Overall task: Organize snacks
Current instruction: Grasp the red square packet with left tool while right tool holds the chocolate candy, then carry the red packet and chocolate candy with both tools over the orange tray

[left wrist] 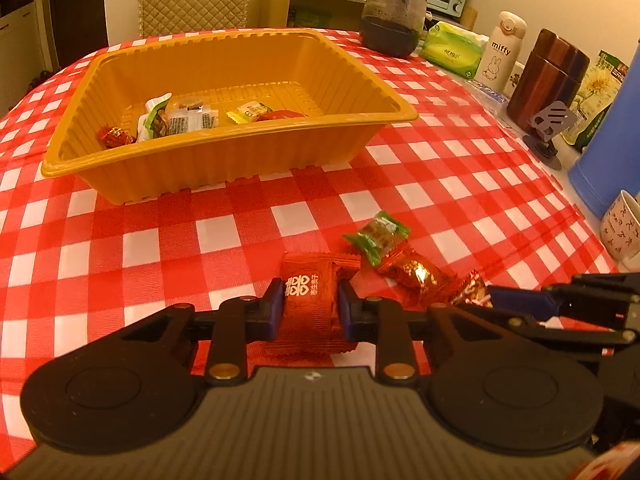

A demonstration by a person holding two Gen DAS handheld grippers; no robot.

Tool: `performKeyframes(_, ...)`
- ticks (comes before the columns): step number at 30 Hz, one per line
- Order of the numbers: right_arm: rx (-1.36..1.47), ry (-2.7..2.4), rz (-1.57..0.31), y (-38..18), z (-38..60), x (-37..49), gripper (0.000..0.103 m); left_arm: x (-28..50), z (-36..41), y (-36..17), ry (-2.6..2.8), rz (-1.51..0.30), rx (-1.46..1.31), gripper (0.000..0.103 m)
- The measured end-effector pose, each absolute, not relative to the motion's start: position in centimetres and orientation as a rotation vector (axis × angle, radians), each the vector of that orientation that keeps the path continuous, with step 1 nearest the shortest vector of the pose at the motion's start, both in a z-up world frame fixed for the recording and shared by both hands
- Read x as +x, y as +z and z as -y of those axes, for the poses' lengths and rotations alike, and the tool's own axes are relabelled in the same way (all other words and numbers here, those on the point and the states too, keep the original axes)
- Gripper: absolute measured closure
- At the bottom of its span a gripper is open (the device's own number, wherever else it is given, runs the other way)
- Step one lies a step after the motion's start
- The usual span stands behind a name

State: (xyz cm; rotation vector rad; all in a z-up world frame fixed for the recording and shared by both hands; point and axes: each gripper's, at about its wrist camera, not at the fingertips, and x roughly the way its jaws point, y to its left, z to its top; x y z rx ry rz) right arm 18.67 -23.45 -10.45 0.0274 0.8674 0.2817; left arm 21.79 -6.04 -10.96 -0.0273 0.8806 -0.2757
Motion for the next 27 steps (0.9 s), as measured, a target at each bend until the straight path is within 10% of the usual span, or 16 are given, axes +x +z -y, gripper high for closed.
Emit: performKeyframes(27,0.060,0.305,-0.715,-5.0,20.8,19.7,0.079,20.1,1.7,-4.4,-0.248,-0.766,-0.113,0.079)
